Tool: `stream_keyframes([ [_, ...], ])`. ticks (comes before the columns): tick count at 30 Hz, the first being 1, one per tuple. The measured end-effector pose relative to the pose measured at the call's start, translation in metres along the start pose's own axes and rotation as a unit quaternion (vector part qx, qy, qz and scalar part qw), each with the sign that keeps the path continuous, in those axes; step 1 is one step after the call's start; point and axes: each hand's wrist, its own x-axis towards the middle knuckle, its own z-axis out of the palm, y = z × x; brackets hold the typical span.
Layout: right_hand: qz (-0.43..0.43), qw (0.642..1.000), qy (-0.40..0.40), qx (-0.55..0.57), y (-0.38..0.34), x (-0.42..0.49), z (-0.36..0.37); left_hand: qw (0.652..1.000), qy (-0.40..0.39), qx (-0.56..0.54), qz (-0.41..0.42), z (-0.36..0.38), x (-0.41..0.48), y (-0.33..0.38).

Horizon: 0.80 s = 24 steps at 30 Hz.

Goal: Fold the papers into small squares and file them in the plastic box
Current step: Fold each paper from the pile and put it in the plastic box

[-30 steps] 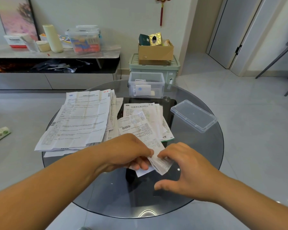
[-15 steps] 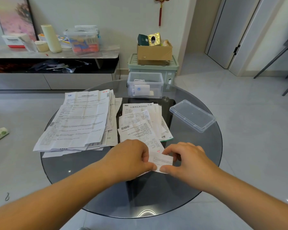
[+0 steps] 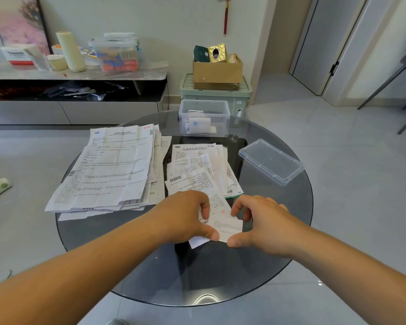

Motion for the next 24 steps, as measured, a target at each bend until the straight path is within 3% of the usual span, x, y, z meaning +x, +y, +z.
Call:
stream_keyframes([
  [15,0.001,0.998,-0.048,0.045,-0.002,0.003,-0.006,0.998,0.004,0.016,0.061,-0.001,0.000,0.008],
  [24,-0.081,0.990,0.021,0.114,0.003,-0.006,-0.009,0.993,0.050,-0.043,0.096,-0.005,-0.003,0.012],
])
